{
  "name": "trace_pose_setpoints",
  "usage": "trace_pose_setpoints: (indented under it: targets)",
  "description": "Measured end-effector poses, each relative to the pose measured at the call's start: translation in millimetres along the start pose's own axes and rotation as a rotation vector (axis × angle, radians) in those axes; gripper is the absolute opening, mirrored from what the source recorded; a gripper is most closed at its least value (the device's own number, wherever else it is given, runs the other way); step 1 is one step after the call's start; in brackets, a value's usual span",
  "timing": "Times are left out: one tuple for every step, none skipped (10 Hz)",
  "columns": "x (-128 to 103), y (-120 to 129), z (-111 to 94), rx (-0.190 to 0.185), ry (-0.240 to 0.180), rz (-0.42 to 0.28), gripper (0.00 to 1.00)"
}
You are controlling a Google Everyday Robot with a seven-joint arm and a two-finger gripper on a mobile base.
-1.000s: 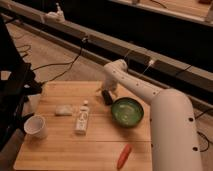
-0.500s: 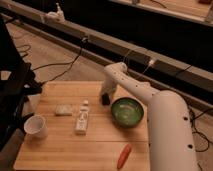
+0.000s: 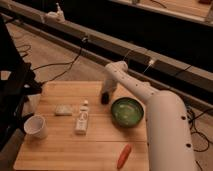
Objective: Place the eraser on the white sponge
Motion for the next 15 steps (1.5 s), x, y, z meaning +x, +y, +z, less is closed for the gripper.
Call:
trace_pose_setpoints:
  targets:
    - [6, -14, -13, 0.029, 0.024, -0.024, 0.0]
    - [10, -30, -25, 0.058, 0.045, -0.05, 0.0]
    - [11, -48, -36, 0.096, 0.061, -0.079, 0.0]
    - [10, -66, -44, 0.135, 0.069, -0.102, 0.0]
    - [6, -90, -51, 0.194, 0.07, -0.124, 0.0]
    - [-2, -114, -57, 0.261, 0.064, -0.139, 0.0]
    - [-14, -141, -63, 0.347, 0.043, -0.152, 0.0]
    - [-32, -168, -69, 0.429, 0.012, -0.173, 0.0]
    - [-55, -189, -73, 0.489, -0.029, -0.209, 0.0]
    - [-91, -215, -80, 0.562, -0.094, -0.275, 0.0]
    - [-105, -223, -83, 0.59, -0.119, -0.3, 0.0]
    - [-108, -224, -85, 0.597, -0.123, -0.305, 0.0]
    - [-108, -224, -84, 0.596, -0.123, -0.305, 0.0]
    - [-107, -224, -84, 0.596, -0.123, -0.305, 0.0]
    - [-108, -224, -85, 0.598, -0.124, -0.304, 0.0]
